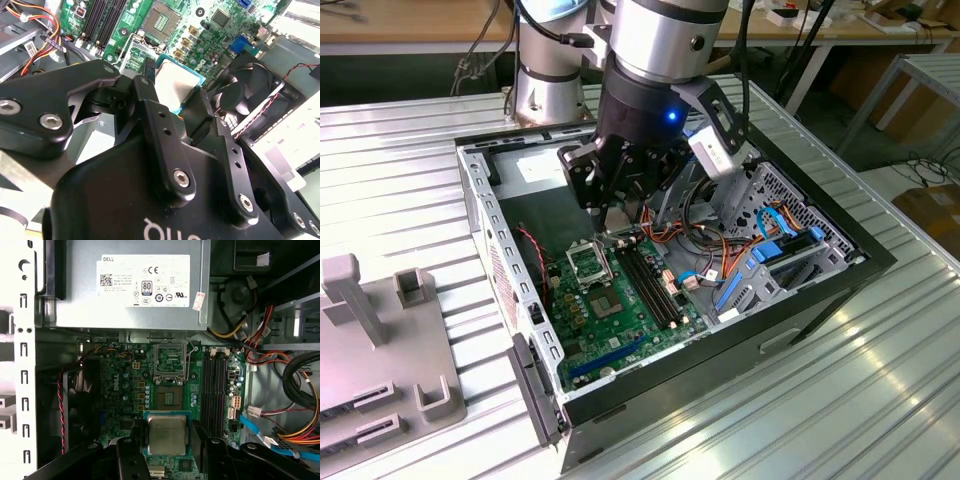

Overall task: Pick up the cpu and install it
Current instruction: 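Place the cpu into insertion slot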

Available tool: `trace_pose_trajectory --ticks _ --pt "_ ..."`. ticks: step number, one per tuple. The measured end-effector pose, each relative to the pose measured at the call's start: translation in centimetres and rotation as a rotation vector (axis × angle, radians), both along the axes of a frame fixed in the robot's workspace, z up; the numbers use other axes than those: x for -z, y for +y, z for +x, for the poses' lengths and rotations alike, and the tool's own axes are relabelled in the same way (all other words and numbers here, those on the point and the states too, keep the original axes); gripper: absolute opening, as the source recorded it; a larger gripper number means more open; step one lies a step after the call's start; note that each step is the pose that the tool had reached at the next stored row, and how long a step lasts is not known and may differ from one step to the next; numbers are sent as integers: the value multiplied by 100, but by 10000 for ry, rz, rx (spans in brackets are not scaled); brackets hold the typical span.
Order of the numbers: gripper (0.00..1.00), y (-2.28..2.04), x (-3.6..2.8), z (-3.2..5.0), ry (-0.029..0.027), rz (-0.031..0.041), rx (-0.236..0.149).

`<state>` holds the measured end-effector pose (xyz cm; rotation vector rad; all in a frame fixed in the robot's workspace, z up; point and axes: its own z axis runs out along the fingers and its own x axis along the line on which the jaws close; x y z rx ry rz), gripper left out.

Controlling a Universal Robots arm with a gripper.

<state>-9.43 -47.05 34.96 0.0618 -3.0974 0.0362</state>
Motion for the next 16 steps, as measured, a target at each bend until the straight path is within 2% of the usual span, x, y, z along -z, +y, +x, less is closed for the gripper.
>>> trace_pose_trajectory --ticks 9,16 --pt "47 -4 55 0 0 1 1" --pt "47 -4 73 0 0 2 1"
